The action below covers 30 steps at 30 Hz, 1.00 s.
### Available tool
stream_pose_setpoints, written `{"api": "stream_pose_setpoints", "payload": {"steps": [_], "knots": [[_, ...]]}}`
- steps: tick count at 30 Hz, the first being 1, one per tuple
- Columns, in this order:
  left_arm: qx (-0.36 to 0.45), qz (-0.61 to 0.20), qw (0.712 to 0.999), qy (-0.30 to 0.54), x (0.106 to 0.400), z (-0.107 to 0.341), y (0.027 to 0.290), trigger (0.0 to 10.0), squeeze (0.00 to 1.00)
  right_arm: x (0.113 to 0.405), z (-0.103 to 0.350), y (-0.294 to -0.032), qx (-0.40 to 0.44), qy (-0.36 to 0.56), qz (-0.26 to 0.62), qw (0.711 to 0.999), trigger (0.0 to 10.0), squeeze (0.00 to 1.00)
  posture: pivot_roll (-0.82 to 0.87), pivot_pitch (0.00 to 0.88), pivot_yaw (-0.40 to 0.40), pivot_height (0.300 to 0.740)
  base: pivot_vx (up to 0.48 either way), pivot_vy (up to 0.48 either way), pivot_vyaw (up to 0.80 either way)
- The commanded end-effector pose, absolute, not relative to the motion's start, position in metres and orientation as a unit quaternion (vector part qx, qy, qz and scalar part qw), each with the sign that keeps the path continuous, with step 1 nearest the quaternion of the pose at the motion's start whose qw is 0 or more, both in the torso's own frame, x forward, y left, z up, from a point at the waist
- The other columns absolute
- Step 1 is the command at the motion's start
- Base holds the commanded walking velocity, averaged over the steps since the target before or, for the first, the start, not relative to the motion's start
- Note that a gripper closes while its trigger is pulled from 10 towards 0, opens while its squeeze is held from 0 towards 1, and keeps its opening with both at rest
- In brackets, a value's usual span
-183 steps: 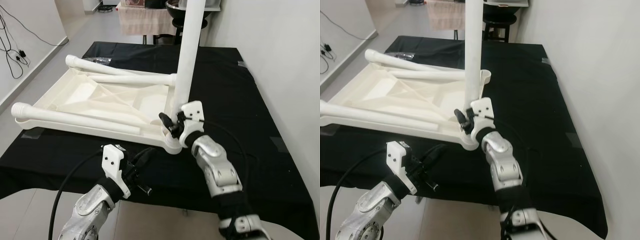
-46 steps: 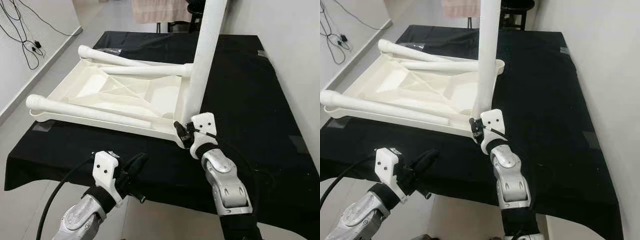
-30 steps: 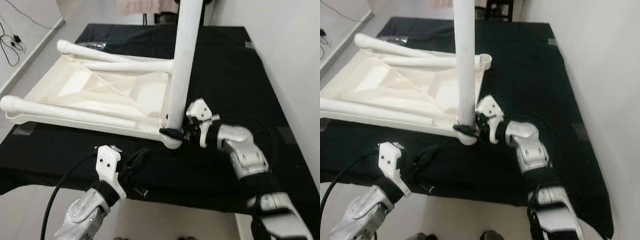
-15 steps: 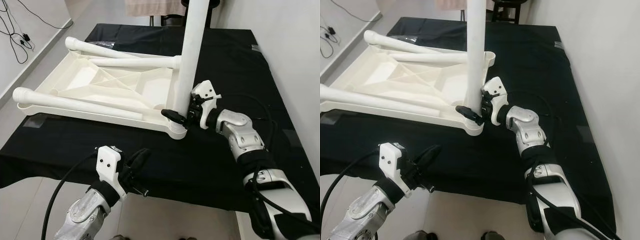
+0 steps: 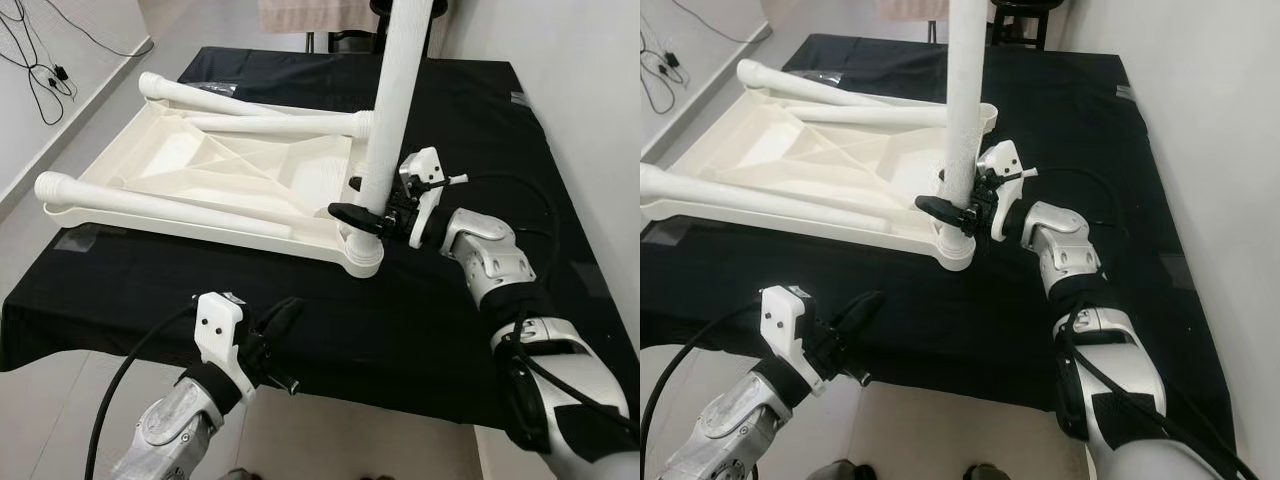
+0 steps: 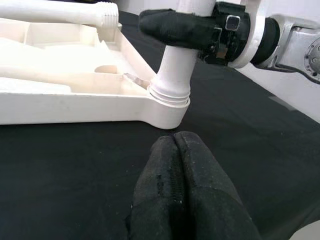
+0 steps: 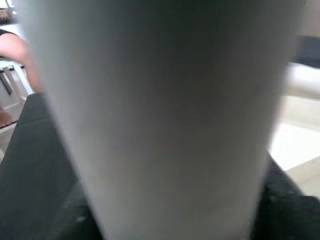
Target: Building children table
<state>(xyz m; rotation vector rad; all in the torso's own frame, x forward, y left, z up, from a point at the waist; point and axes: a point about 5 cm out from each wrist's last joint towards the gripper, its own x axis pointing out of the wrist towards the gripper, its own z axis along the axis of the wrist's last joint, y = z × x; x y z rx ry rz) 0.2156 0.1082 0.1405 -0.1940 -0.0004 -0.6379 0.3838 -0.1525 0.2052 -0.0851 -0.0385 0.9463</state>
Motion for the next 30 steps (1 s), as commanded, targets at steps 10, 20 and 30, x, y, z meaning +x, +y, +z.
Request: {"api": "stream_pose_setpoints", "payload": {"steps": [10, 20, 30], "knots": [[-0.102, -0.310, 0.945, 0.013, 0.213, 0.135, 0.110, 10.0, 0.00, 0.380, 0.167, -0.178, -0.091, 0.045, 0.246, 0.964, 0.0, 0.00, 0.05, 0.162, -0.044, 0.740, 0.000, 0.000, 0.00], [-0.097, -0.315, 0.944, 0.016, 0.220, 0.133, 0.113, 10.0, 0.00, 0.337, 0.137, -0.115, -0.030, 0.040, 0.110, 0.993, 0.0, 0.00, 0.04, 0.145, -0.020, 0.740, 0.000, 0.000, 0.00], [-0.092, -0.308, 0.947, 0.011, 0.223, 0.134, 0.113, 10.0, 0.00, 0.348, 0.172, -0.102, -0.018, 0.026, 0.199, 0.979, 10.0, 1.00, 0.04, 0.136, -0.025, 0.740, 0.000, 0.000, 0.00]]}}
